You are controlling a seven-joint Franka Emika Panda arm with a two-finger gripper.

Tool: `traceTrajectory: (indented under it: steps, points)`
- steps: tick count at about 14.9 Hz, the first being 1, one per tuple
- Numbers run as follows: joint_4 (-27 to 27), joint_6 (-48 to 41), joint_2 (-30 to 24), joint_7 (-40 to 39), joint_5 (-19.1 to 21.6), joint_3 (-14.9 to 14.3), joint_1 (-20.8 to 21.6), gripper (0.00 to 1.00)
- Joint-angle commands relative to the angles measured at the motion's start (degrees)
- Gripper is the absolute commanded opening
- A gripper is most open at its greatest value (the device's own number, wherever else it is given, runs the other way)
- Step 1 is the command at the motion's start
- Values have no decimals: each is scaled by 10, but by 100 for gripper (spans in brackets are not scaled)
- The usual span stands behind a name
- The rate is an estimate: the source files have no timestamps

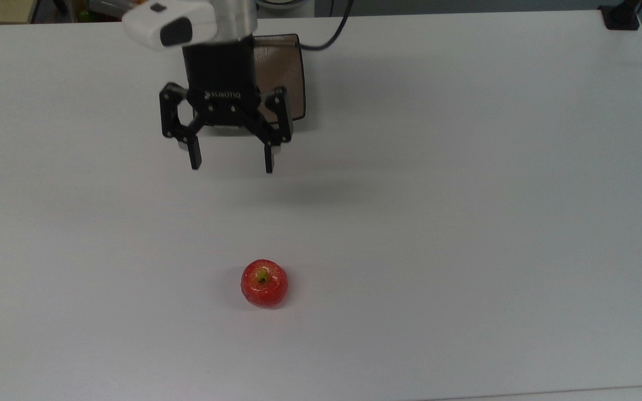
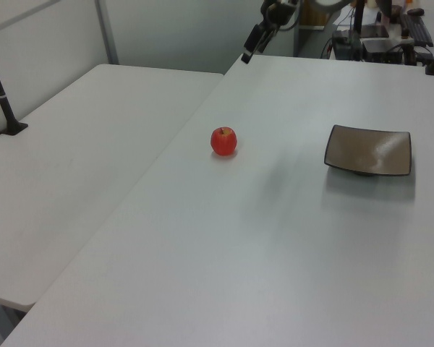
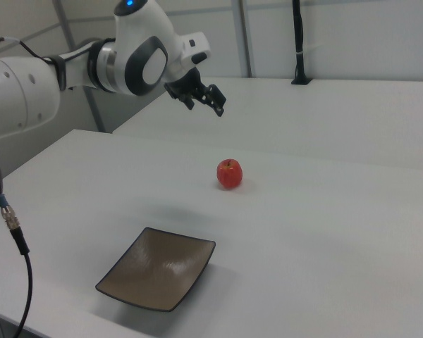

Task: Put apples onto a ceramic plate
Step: 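Move the open gripper over the red apple, then lower the gripper around the red apple and close it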

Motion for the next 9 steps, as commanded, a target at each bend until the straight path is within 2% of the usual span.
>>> traceTrajectory:
  steps: [1, 9]
  points:
    - [16, 50, 48, -12, 1, -3, 11, 100]
    - [53, 151, 158, -12, -20, -4, 26, 100]
